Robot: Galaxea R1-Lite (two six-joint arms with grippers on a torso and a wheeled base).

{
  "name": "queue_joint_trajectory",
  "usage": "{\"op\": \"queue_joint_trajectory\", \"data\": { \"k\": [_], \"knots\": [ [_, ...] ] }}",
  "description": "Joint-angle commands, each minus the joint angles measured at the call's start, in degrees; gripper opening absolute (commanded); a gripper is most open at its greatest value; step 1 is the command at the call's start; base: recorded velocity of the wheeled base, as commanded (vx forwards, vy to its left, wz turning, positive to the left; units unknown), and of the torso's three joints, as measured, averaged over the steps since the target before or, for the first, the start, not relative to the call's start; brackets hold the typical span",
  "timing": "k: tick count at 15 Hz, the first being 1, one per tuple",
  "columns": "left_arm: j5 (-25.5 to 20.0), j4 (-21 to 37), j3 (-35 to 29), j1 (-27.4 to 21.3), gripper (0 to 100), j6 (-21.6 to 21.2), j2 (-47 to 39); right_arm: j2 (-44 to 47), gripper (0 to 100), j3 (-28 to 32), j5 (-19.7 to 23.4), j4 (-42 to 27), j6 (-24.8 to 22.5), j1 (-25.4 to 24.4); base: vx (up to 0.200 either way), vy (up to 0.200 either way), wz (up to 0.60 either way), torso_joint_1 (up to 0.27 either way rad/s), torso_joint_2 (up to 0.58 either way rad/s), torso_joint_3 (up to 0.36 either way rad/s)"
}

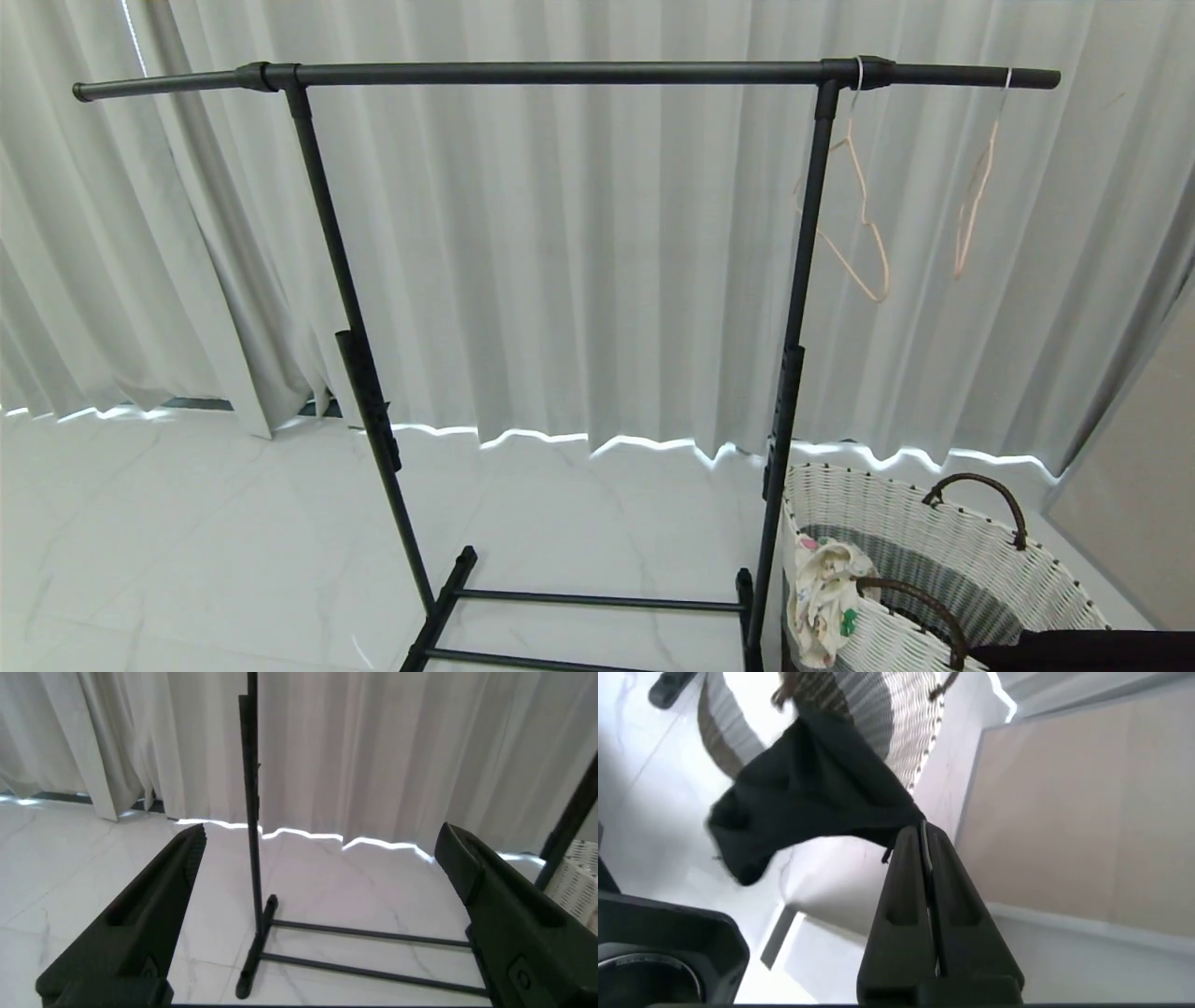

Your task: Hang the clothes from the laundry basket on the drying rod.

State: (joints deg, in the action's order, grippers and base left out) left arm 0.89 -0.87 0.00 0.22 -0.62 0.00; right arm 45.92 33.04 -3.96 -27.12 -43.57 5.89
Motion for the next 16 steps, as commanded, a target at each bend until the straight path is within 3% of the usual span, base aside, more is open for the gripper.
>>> {"op": "queue_joint_trajectory", "data": {
  "k": [1,5,7,12,14,16],
  "knots": [
    [-0.01,-0.01,0.0,0.04,100,0.01,0.0,-1.19,0,0.01,0.09,0.05,-0.02,0.0,-0.2,0.0,0.0,0.002,0.0,0.007],
    [-0.01,-0.01,0.0,0.04,100,-0.08,0.0,0.75,0,3.7,4.75,0.05,0.06,-5.27,-0.2,0.0,0.0,0.001,0.0,0.006],
    [-0.01,-0.01,0.0,0.04,100,-0.08,0.0,4.26,0,7.66,5.28,0.05,1.73,-9.67,0.0,0.0,0.0,0.0,0.0,0.0],
    [-0.01,-0.01,0.0,0.04,100,-0.17,0.0,17.89,0,20.93,4.58,0.05,28.36,-39.99,0.0,0.0,0.0,0.0,0.0,0.0],
    [-0.01,-0.01,0.0,0.04,100,-0.08,-0.09,23.16,0,25.32,4.14,0.84,35.66,-47.37,0.0,0.0,0.0,0.0,0.0,0.0],
    [-0.19,-0.01,0.0,0.04,100,-0.96,-0.09,28.26,0,27.78,1.24,4.54,39.26,-51.85,0.0,0.0,0.0,0.0,0.0,0.0]
  ]
}}
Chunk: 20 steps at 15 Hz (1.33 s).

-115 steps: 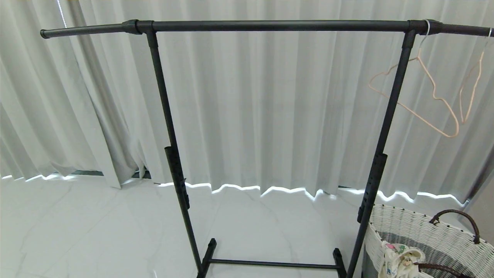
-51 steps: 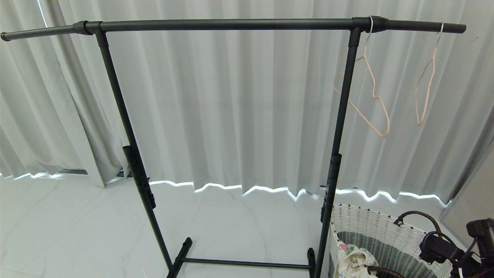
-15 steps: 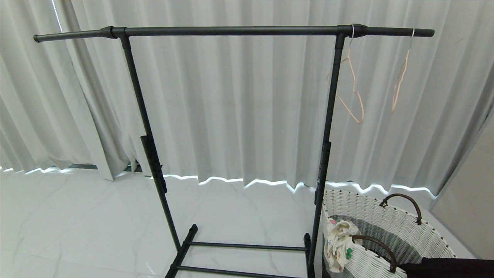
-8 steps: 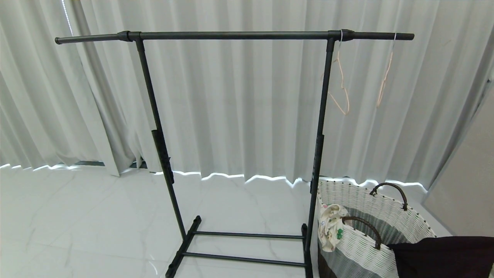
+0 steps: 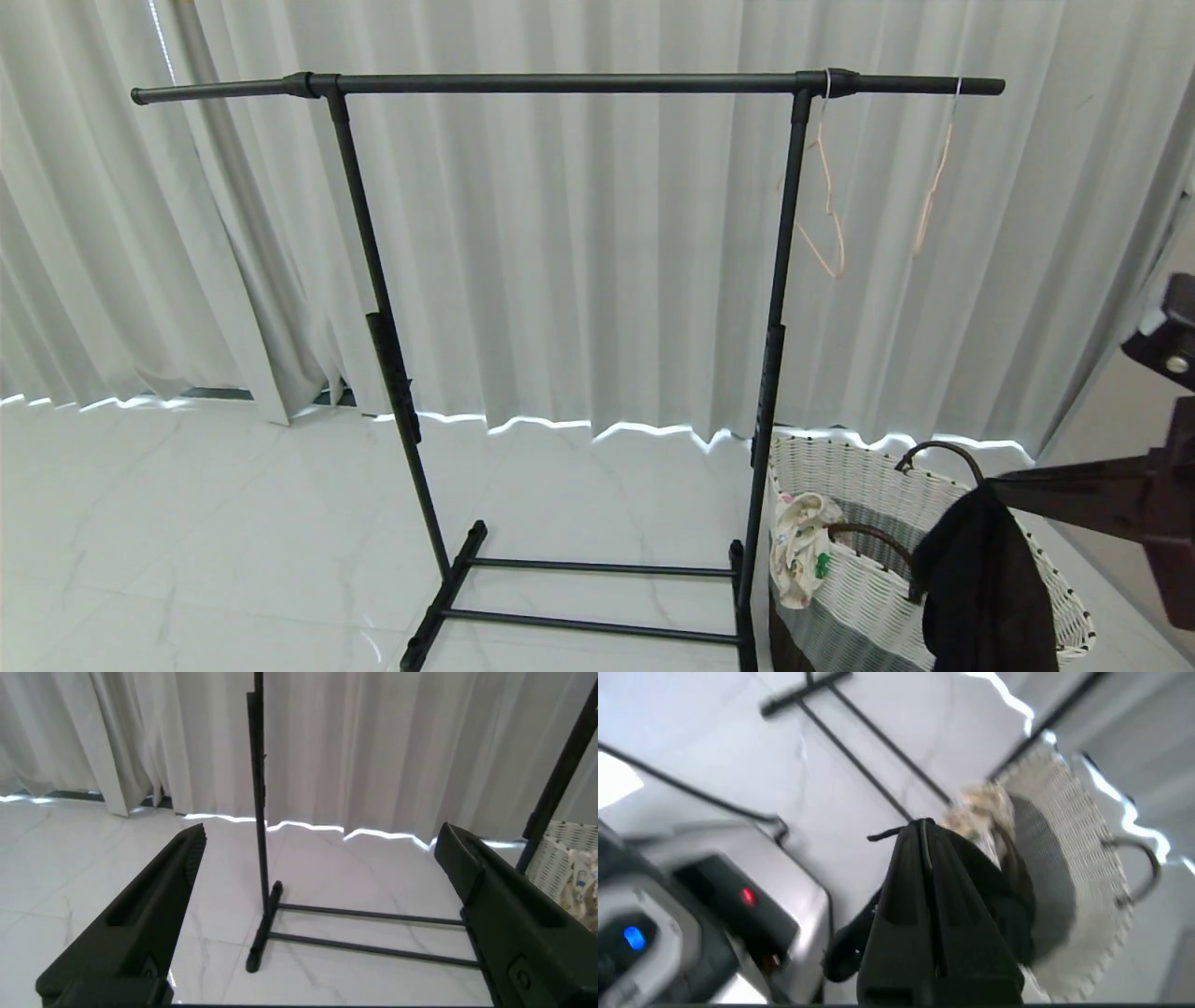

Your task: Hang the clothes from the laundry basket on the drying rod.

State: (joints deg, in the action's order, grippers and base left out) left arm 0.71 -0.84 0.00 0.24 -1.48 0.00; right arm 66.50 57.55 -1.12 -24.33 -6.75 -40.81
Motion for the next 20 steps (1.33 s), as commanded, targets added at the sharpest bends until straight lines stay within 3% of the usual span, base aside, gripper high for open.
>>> {"op": "queue_joint_trajectory", "data": {
  "k": [1,6,8,10,13,14,15,17,20],
  "knots": [
    [0.0,-0.04,0.0,0.02,100,-0.02,-0.09,9.53,0,3.44,-3.1,3.68,3.06,-6.65,0.0,0.0,0.0,0.0,0.0,0.0],
    [-0.97,-1.18,-1.93,-0.16,100,1.12,-0.35,13.39,0,3.44,-5.21,7.63,5.0,-14.12,0.0,0.0,0.0,0.0,0.0,0.0],
    [-5.63,-1.36,-10.9,-1.74,100,2.88,-7.12,14.27,0,3.44,-6.0,10.01,5.0,-14.73,0.0,0.0,0.0,0.0,0.0,0.0],
    [-6.77,-1.44,-22.15,-4.9,100,2.79,-19.51,14.45,0,3.36,-6.09,11.59,5.08,-15.35,0.0,0.0,0.0,0.0,0.0,0.0],
    [-6.68,-4.08,-41.13,-13.34,100,3.14,-39.46,13.39,0,3.0,-8.81,13.08,5.08,-15.7,0.0,0.0,0.0,0.0,0.0,0.0],
    [-6.68,-4.52,-42.19,-13.87,100,3.14,-40.87,13.31,0,3.09,-8.99,13.26,5.08,-15.7,0.0,0.0,0.0,0.0,0.0,0.0],
    [-6.68,-5.93,-48.87,-19.23,100,2.44,-50.19,12.87,0,3.18,-9.34,14.4,5.0,-15.7,0.0,0.0,0.0,0.0,0.0,0.0],
    [-5.45,-5.93,-48.34,-28.54,100,2.18,-55.72,12.51,0,3.27,-9.43,14.4,4.91,-15.79,0.0,0.0,0.0,0.0,0.0,0.0],
    [1.31,-5.93,-42.1,-41.73,100,2.79,-62.84,12.16,0,3.36,-10.66,14.58,4.82,-16.58,0.0,0.0,0.0,0.0,0.0,0.0]
  ]
}}
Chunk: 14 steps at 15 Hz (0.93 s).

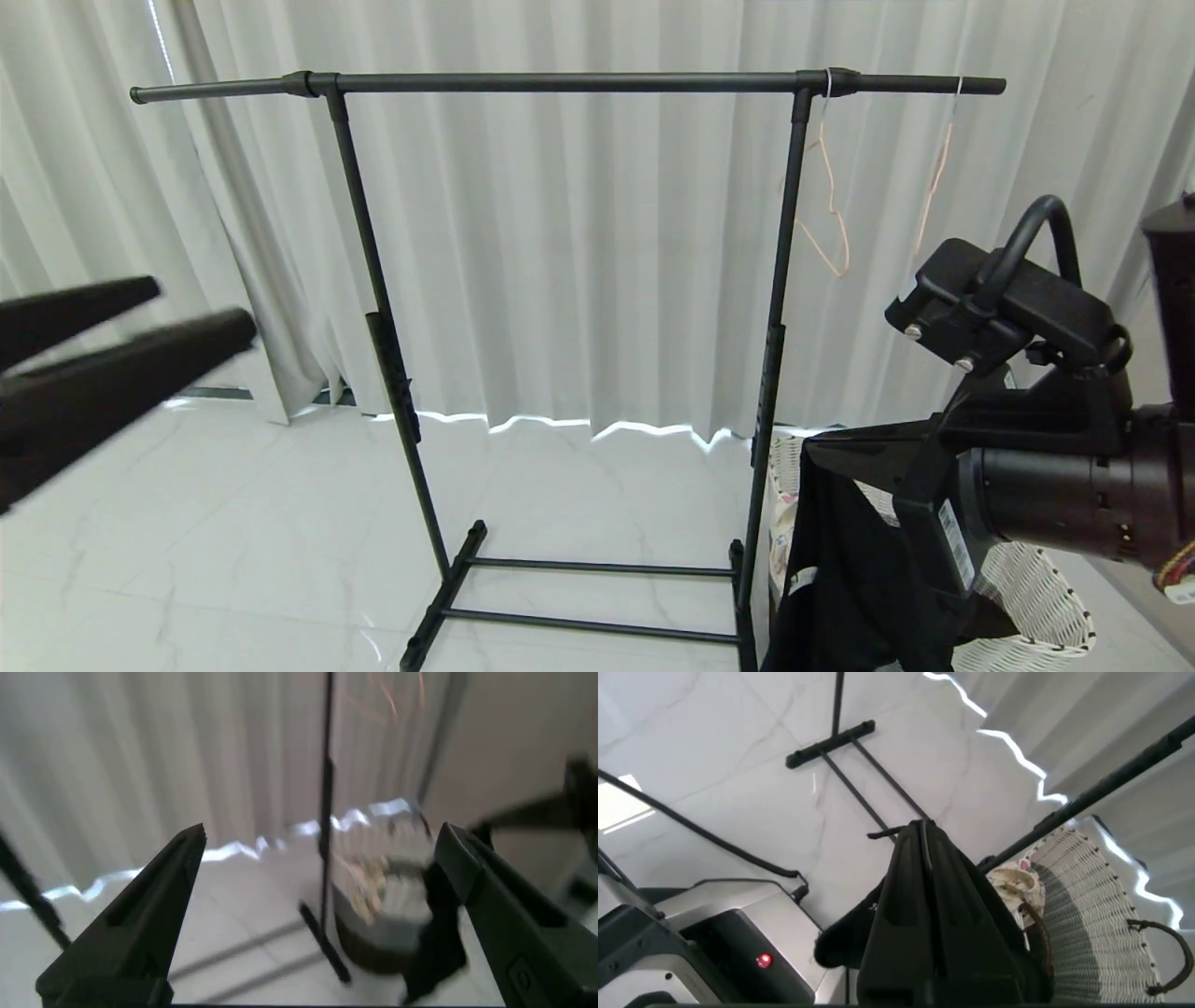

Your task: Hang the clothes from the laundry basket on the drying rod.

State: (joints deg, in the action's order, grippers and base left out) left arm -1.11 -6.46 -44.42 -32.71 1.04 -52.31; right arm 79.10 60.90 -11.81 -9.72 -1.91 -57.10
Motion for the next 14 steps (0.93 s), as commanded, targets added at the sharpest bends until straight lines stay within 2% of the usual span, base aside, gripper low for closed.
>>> {"op": "queue_joint_trajectory", "data": {
  "k": [1,2,3,5,7,9,10,12,14],
  "knots": [
    [3.83,-0.31,2.85,-10.8,100,0.63,-11.67,-0.53,0,0.0,-0.05,0.05,-0.02,-0.38,0.0,0.0,0.0,0.0,0.0,0.0],
    [4.45,-0.31,4.08,-16.42,100,1.07,-14.49,-0.53,0,0.0,0.04,0.66,0.07,-0.73,0.0,0.0,0.0,0.0,0.0,0.0],
    [4.54,-0.31,4.78,-19.32,100,1.07,-16.77,-0.53,0,-0.08,0.04,1.72,0.07,-1.17,0.0,0.0,0.0,0.0,0.0,0.0],
    [4.62,-0.92,4.78,-21.87,100,1.16,-21.78,-0.53,0,-0.08,0.04,3.3,0.16,-2.05,0.0,0.0,0.0,0.0,0.0,0.0],
    [4.62,-4.7,4.96,-23.98,100,1.69,-27.32,-0.79,0,-0.08,0.04,3.83,0.16,-3.1,0.0,0.0,0.0,0.0,0.0,0.0],
    [4.54,-10.24,4.7,-27.15,100,6.52,-32.59,-1.15,0,-0.08,0.04,3.83,0.07,-4.33,0.0,0.0,0.0,0.0,0.0,0.0],
    [4.62,-13.93,4.7,-27.85,100,8.9,-35.23,-1.06,0,-0.08,0.04,3.83,0.07,-4.69,0.0,0.0,0.0,0.0,0.0,0.0],
    [4.71,-18.85,4.7,-27.94,100,10.92,-40.06,-1.23,0,0.0,-0.05,3.92,0.07,-5.48,0.0,0.0,0.0,0.0,0.0,0.0],
    [5.94,-20.35,4.43,-26.88,100,12.24,-43.58,-1.59,0,0.18,-0.05,3.92,-0.02,-5.74,0.0,0.0,0.0,0.0,0.0,0.0]
  ]
}}
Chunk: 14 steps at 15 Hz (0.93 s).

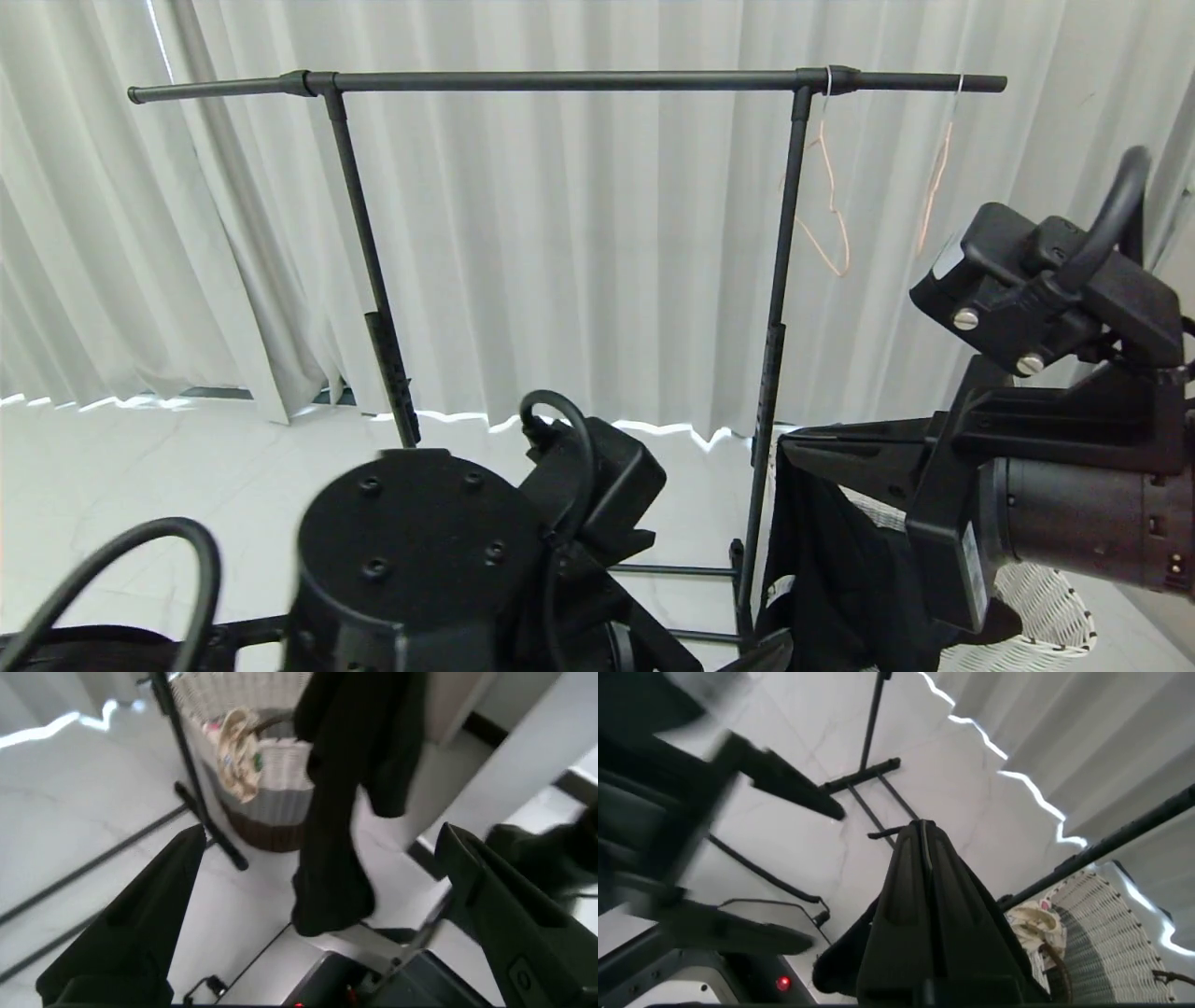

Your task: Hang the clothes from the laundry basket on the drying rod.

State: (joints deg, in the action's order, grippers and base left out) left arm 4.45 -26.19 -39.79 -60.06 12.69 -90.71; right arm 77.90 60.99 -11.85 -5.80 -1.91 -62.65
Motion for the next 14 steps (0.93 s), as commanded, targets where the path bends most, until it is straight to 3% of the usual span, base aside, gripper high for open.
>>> {"op": "queue_joint_trajectory", "data": {
  "k": [1,7,9,14],
  "knots": [
    [1.44,-0.71,-0.29,0.82,100,0.67,-6.94,-0.73,0,0.09,-0.02,0.0,-0.02,-0.63,0.0,0.0,0.0,0.0,0.0,0.0],
    [2.67,-2.29,-0.11,1.44,100,0.76,-13.88,-3.02,0,-0.08,-0.02,-0.26,-0.11,-1.42,0.0,0.0,0.0,0.0,0.0,0.0],
    [4.87,-2.29,-0.02,1.44,100,0.76,-14.76,-3.72,0,-0.34,-0.02,-0.35,-0.11,-1.42,0.0,0.0,0.0,0.0,0.0,0.0],
    [5.13,-2.29,0.15,1.26,100,0.76,-14.93,-3.98,0,-0.43,-0.02,-0.35,-0.11,-1.42,0.0,0.0,0.0,0.0,0.0,0.0]
  ]
}}
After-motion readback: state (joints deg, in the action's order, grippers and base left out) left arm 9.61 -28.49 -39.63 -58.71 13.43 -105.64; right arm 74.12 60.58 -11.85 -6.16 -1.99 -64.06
